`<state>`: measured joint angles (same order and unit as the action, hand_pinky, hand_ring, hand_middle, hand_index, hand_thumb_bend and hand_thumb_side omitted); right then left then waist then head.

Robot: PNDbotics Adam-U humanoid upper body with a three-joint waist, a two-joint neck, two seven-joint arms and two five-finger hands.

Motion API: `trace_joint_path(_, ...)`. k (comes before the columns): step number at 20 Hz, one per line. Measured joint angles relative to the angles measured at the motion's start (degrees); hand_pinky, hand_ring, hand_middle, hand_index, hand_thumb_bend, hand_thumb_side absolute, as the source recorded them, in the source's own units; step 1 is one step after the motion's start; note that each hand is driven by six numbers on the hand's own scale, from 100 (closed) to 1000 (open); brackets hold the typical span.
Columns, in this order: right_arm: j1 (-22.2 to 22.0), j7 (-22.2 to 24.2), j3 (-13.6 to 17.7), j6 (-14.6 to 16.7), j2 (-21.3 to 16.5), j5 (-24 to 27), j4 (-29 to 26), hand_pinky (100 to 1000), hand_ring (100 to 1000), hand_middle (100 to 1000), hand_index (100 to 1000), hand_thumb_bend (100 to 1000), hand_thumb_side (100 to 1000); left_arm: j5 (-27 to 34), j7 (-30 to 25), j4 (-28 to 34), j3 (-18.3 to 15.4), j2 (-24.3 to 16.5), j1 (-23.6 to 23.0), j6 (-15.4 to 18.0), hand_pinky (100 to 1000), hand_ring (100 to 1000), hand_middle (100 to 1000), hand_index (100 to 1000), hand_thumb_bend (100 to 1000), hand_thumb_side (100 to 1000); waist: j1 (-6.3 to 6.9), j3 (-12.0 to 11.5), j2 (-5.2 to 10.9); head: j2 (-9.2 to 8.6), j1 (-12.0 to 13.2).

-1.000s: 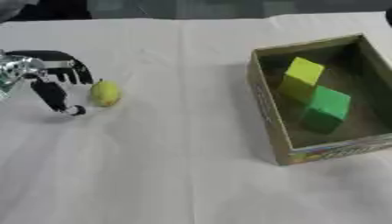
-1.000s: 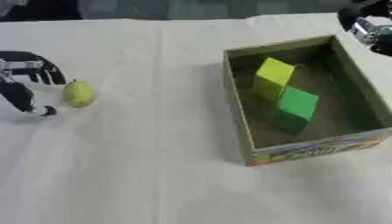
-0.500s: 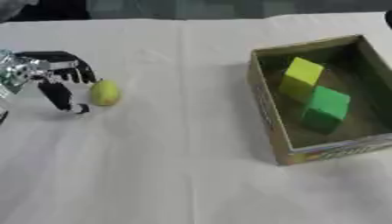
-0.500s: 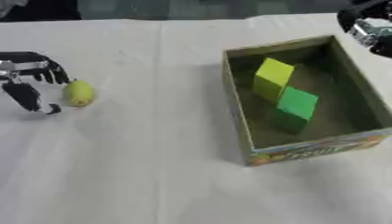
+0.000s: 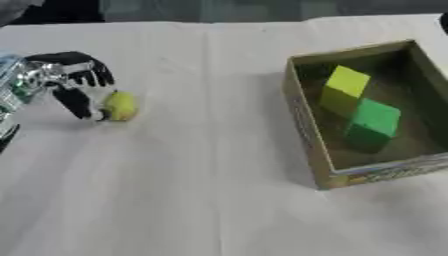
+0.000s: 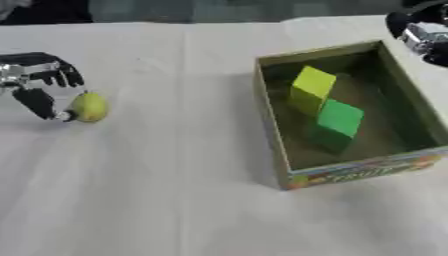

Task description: Pick up the objects with one hand, pass them to the other hand, and then place them into the box on the other side of the table.

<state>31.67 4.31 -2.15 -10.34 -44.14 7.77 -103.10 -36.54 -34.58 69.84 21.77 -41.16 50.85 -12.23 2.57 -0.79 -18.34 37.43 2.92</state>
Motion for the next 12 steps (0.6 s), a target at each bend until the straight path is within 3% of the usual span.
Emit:
trace_joint_path(7,0.0,0.2,0.0,-0.1,0.0,0.0,0.0,911,722,741,834,321,417,-2.3,0.7,-3.4,0.1,2.4,1.2,1.4,793,758,698,758,305,104,0.00,0.0,0.00,-0.01,0.0)
trace_joint_path(12,-0.2,0.2,0.0,-0.2,0.0,0.0,0.0,912,723,741,834,320,418,-1.8,2.1,-3.4,0.0,2.7,1.0,1.8,768,722,642,678,172,100,0.00,-0.1,0.00,0.00,-0.1)
